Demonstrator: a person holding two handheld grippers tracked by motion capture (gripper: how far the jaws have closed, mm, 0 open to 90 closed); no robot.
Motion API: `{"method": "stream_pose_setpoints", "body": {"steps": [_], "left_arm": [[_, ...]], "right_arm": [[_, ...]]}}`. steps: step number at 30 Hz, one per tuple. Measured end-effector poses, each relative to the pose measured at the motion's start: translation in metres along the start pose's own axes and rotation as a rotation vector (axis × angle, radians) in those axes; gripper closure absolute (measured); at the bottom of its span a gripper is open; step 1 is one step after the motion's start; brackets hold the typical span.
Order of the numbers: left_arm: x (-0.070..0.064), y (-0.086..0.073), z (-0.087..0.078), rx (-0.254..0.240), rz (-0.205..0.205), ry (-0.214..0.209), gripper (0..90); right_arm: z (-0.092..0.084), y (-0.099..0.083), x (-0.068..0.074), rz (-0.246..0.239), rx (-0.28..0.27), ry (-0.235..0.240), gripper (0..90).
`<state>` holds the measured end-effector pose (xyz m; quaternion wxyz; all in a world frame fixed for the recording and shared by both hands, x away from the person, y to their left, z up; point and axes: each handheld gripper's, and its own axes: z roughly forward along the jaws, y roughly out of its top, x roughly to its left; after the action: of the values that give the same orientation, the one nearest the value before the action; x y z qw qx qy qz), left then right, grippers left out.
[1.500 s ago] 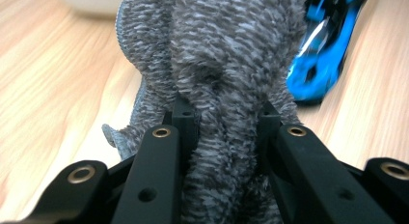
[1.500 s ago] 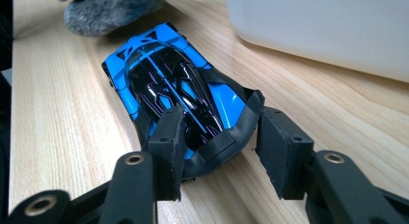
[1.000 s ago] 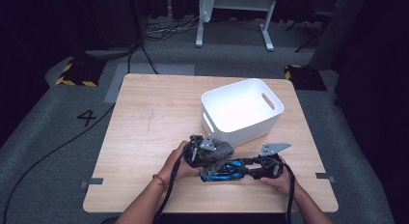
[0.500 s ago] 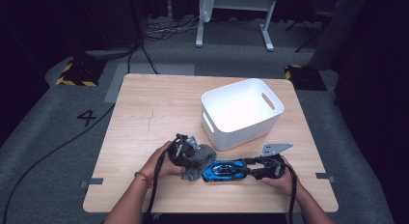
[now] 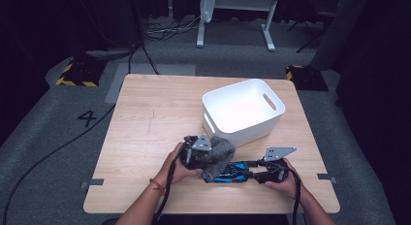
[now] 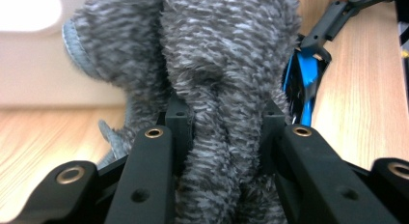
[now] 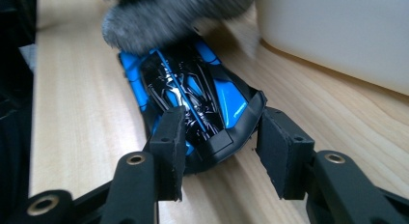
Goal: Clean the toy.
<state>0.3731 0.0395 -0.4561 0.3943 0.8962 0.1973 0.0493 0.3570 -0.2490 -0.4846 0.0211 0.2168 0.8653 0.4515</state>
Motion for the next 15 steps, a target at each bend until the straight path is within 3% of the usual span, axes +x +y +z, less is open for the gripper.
{"method": "stream_pose_setpoints", "body": {"steps": [4,7,12,15], "left_arm": [[-0.004,0.011,0.017,0.014,-0.024,0.004,64.6],[-0.003,0.014,0.022,0.075,-0.013,0.02,66.4],[0.002,0.009,0.015,0.152,0.023,0.017,69.7],[0.009,-0.001,0.004,0.168,0.015,-0.01,70.0]], "right_arm": [[-0.003,-0.002,0.0,-0.004,-0.006,0.032,55.0],[-0.002,-0.002,-0.001,0.012,0.0,0.014,54.8],[0.002,0.0,-0.002,0.033,0.022,-0.011,54.8],[0.003,0.0,-0.004,0.052,0.024,-0.012,54.6]]}}
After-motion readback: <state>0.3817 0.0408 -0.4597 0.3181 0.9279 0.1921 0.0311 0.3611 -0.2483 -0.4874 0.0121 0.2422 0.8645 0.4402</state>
